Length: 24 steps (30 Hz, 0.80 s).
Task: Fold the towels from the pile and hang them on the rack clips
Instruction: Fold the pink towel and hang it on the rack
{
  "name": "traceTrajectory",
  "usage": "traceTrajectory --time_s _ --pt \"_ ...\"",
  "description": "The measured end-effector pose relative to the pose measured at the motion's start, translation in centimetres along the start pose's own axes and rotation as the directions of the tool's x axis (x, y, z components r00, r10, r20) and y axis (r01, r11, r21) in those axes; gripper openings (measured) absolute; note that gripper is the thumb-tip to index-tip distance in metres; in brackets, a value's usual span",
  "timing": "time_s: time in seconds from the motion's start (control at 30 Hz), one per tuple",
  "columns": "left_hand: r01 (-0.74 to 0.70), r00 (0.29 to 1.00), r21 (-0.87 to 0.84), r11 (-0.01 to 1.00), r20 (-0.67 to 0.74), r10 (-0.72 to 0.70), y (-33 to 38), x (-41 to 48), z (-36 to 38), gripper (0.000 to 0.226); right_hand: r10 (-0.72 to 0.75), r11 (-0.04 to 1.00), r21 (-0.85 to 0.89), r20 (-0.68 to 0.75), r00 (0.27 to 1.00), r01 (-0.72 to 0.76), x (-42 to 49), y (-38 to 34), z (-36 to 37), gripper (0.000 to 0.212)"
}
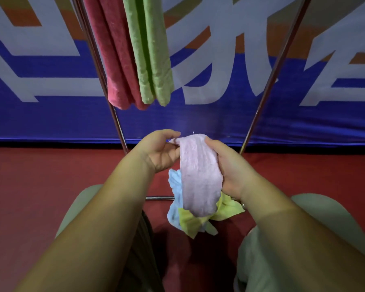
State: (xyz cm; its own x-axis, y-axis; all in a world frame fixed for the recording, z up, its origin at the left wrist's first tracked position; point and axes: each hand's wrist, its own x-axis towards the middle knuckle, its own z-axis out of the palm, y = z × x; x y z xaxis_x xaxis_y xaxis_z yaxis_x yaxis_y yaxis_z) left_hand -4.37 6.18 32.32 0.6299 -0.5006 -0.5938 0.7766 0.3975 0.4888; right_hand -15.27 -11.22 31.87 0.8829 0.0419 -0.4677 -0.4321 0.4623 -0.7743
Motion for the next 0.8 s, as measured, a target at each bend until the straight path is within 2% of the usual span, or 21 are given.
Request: traceTrajectory --time_s 0.07,0.17,0.23,0.3,0.37,0.43,0.53,0.6,0.67,0.73,0.8 --pt "0.021 0.999 0.034 0.999 0.032 -0.022 0.0 0.1 0.0 0.053 -0.008 1.0 -0.008 -0.012 1.0 0.008 0.2 -0.2 -0.2 0.045" --pt "0.007 0.995 0.335 0.942 0.09 -0.039 0.0 -1.0 0.6 0.064 -0.025 0.998 0.05 -0.039 0.999 0.027 0.2 -0.9 -0.3 0.041" --pt "-0.035 0.993 0.529 0.848 0.114 -0.03 -0.1 -1.8 1.0 0.076 -0.044 0.992 0.115 -0.047 0.998 0.049 0.3 -1.2 -0.7 0.043" --pt "-0.09 0.991 0.7 0.709 0.133 -0.005 -0.2 -2.2 1.0 0.085 -0.075 0.984 0.155 -0.061 0.995 0.084 0.4 -1.5 -1.0 0.043" --pt "-0.137 0.986 0.799 0.585 0.168 0.002 -0.5 -2.2 0.7 0.087 -0.107 0.978 0.173 -0.075 0.991 0.118 0.6 -1.8 -1.3 0.04" --pt "-0.163 0.979 0.839 0.519 0.201 -0.017 -0.8 -2.2 0.3 0.079 -0.123 0.973 0.187 -0.095 0.988 0.139 0.6 -2.0 -1.4 0.039" --pt "-0.229 0.97 0.854 0.467 0.24 0.037 -1.2 -2.4 -0.5 0.063 -0.139 0.963 0.206 -0.17 0.976 0.173 0.8 -2.0 -1.7 0.037" --pt "-0.289 0.956 0.866 0.408 0.281 0.082 -1.3 -2.7 -0.8 0.031 -0.147 0.957 0.22 -0.197 0.969 0.19 0.9 -1.9 -1.8 0.039" --pt "-0.323 0.946 0.867 0.38 0.308 0.102 -1.5 -2.8 -1.2 0.012 -0.147 0.958 0.218 -0.186 0.972 0.187 0.8 -1.7 -1.7 0.04" --pt "-0.353 0.936 0.864 0.359 0.324 0.14 -1.7 -2.6 -1.4 0.004 -0.18 0.951 0.222 -0.172 0.969 0.216 0.6 -1.6 -1.6 0.039" --pt "-0.373 0.927 0.845 0.383 0.326 0.184 -1.9 -2.1 -1.7 0.007 -0.214 0.937 0.244 -0.16 0.964 0.248 0.5 -1.6 -1.4 0.038"
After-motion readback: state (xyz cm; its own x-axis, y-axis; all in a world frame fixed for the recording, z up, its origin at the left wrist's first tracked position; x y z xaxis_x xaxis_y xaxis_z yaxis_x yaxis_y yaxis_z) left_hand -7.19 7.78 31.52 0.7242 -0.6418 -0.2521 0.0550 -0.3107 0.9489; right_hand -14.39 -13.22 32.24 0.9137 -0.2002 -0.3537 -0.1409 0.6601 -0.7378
